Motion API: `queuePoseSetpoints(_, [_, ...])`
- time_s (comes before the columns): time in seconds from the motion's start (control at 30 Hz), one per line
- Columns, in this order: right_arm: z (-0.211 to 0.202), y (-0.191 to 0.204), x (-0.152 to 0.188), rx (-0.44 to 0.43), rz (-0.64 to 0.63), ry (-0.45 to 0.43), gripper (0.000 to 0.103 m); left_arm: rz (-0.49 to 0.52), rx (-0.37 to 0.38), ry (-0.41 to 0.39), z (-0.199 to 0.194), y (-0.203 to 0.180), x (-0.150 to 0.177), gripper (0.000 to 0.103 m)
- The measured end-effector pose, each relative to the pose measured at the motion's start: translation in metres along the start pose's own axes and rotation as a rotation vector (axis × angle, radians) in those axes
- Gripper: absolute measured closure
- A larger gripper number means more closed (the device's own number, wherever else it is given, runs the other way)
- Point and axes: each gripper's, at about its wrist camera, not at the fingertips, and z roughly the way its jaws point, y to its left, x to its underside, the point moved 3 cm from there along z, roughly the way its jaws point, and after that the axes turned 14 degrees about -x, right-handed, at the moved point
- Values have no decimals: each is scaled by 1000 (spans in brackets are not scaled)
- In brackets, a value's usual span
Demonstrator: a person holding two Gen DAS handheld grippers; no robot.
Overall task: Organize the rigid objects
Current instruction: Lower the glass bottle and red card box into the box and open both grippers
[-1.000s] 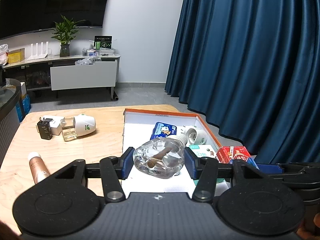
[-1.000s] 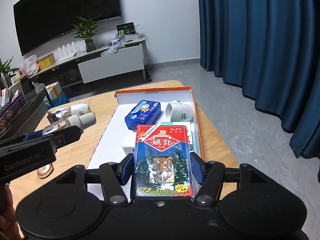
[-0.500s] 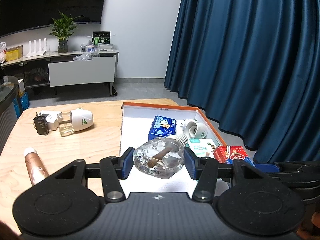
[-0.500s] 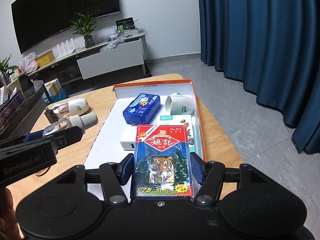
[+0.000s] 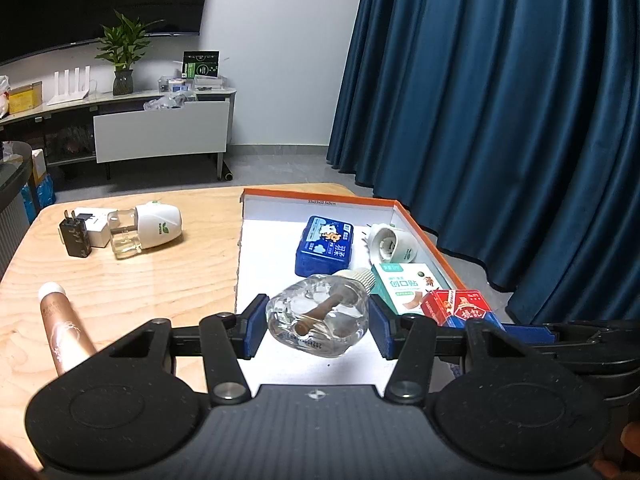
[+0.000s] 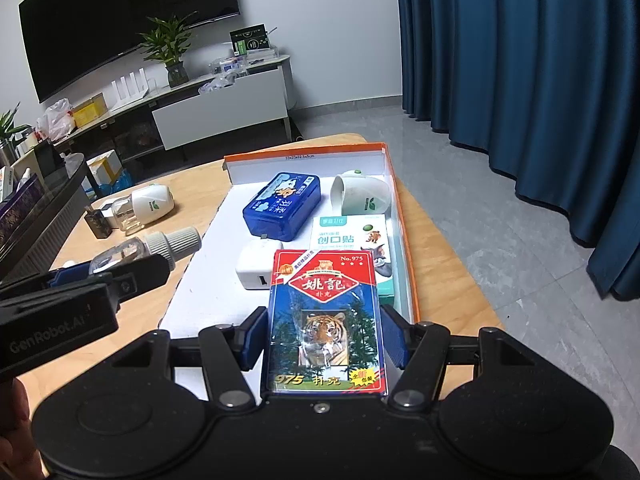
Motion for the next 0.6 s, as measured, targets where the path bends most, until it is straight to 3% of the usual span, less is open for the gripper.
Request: queuePoseSetpoints(0.6, [10, -7, 3, 8, 21, 14, 32, 8, 0, 28, 10, -2, 7, 50])
